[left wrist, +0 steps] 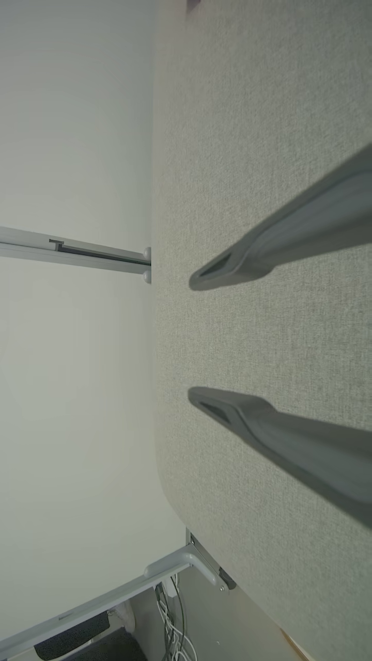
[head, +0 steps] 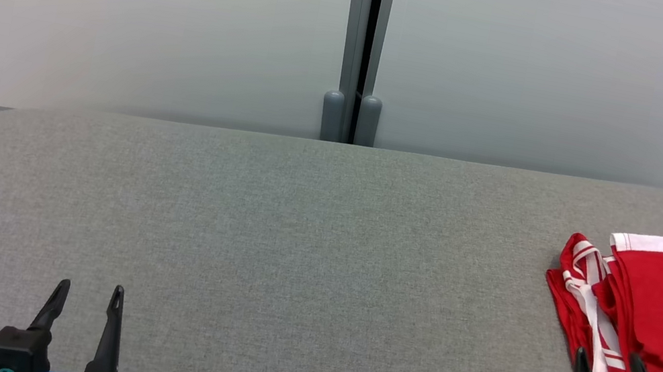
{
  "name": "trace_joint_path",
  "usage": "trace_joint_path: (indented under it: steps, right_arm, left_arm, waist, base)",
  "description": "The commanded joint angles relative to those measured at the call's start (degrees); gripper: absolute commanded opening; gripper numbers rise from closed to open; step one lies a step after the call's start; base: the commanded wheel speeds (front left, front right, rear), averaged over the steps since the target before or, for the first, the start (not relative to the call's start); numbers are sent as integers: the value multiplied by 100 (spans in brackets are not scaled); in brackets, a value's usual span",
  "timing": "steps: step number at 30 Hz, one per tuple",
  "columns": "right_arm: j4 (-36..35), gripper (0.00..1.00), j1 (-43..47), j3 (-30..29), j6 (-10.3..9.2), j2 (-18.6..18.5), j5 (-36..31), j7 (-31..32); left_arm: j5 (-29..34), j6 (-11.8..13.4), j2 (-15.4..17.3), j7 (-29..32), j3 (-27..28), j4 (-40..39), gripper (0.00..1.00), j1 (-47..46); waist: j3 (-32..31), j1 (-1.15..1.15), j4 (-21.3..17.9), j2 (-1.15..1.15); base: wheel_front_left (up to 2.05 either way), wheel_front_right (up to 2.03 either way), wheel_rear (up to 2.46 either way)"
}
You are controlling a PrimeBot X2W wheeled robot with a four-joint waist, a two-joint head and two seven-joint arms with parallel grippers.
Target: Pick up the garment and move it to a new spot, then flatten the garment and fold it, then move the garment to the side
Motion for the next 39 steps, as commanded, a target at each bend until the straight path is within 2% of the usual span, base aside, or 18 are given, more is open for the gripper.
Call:
trace_joint_path:
  steps: [1, 14, 34, 35, 39]
  right_arm:
    - [-89, 100, 119, -11, 0, 5, 34, 42]
    - [-305, 100, 259, 51, 0, 6, 43, 177]
    - [-233, 100, 254, 54, 0, 7, 48, 104]
    - [-224, 0, 199, 67, 0, 2, 54, 120]
    - [9, 0, 184, 73, 0, 22, 117, 136]
  left_arm:
    - [-32, 25, 45, -20, 28, 13, 100, 92]
    - [-77, 76, 52, 6, -20, 120, 100, 101]
    - [-137, 72, 86, 36, -83, 87, 100, 36]
    - [-134, 70, 58, 35, -84, 103, 0, 110]
    - [-189, 58, -88, 46, -140, 255, 0, 193]
  waist:
    - [-26, 0, -22, 0]
    - [-87, 0, -4, 0]
    - [-105, 0, 16, 0]
    - [-105, 0, 15, 0]
    - [-103, 0, 15, 0]
  base:
    - [0, 0, 0]
    - [0, 0, 0]
    - [0, 0, 0]
    - [0, 0, 0]
    - [0, 0, 0]
